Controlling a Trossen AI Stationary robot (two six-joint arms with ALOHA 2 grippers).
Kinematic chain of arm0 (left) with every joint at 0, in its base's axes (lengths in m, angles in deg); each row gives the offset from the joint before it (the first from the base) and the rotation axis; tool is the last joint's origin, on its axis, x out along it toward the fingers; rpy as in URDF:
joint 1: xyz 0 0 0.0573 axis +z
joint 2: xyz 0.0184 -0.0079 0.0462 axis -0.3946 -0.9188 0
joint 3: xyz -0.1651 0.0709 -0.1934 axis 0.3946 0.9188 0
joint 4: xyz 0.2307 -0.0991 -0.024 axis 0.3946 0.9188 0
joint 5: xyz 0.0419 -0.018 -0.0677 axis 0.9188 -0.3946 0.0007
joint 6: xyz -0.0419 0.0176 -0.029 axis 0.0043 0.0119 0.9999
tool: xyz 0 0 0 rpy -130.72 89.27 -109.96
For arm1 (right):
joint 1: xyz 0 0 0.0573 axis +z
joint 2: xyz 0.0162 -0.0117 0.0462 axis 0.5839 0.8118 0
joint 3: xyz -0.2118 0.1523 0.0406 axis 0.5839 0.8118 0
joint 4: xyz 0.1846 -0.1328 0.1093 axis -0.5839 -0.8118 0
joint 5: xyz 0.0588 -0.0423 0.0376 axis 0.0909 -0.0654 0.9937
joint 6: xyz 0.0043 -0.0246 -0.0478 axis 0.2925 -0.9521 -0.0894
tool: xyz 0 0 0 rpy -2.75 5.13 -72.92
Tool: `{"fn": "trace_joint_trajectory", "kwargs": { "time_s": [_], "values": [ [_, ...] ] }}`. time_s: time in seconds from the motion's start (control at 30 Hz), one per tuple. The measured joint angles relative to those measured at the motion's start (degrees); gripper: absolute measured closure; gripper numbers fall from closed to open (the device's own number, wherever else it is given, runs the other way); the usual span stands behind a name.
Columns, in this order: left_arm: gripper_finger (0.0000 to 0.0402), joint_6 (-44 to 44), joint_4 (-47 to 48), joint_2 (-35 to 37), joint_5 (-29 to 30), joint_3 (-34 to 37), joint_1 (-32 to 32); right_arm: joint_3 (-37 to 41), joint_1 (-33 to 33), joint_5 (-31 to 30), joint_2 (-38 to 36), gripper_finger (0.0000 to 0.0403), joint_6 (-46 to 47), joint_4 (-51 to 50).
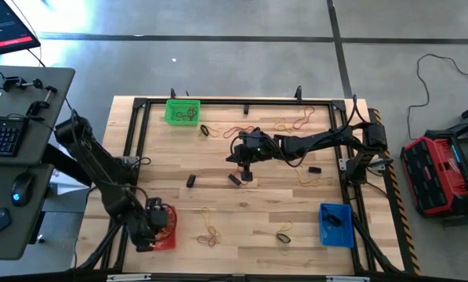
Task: Sort rubber bands into baskets
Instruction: Put the yellow rubber band into the red bin
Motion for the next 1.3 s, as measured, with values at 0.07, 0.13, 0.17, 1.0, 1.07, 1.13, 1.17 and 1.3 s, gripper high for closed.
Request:
{"fn": "trace_joint_trajectory", "kwargs": {
  "time_s": [0.07, 0.13, 0.17, 1.0, 1.07, 1.13, 1.17, 1.3],
  "values": [
    [0.0401, -0.02, -0.08, -0.46, -0.01, 0.00, 0.00, 0.00, 0.00, 0.00, 0.00, 0.0403, -0.13, 0.00],
    [0.0401, -0.13, -0.12, -0.83, 0.10, 0.00, 0.00, 0.00, -0.01, -0.01, 0.00, 0.0403, -0.51, 0.00],
    [0.0401, -0.12, -0.14, -1.01, 0.14, 0.00, 0.00, 0.00, -0.02, 0.00, 0.00, 0.0403, -0.61, 0.00],
    [0.0401, -2.11, -2.82, -7.02, -5.90, 4.27, 4.13, 0.00, -0.02, -0.02, 0.00, 0.0403, -1.09, -0.09],
    [0.0400, -1.46, -2.59, -7.00, -5.98, 4.31, 4.13, 0.00, -0.02, -0.02, 0.00, 0.0403, -1.09, -0.17],
    [0.0396, -1.49, -2.73, -6.91, -6.13, 4.16, 4.13, 0.00, -0.02, -0.02, 0.00, 0.0403, -1.08, -0.19],
    [0.0393, -1.48, -2.72, -6.91, -6.14, 3.98, 4.13, 0.00, -0.02, -0.02, 0.00, 0.0403, -1.08, -0.20],
    [0.0371, -1.53, -2.68, -6.91, -7.22, 3.04, 4.13, 0.00, -0.02, -0.02, 0.00, 0.0403, -1.08, -0.24]
  ]
}}
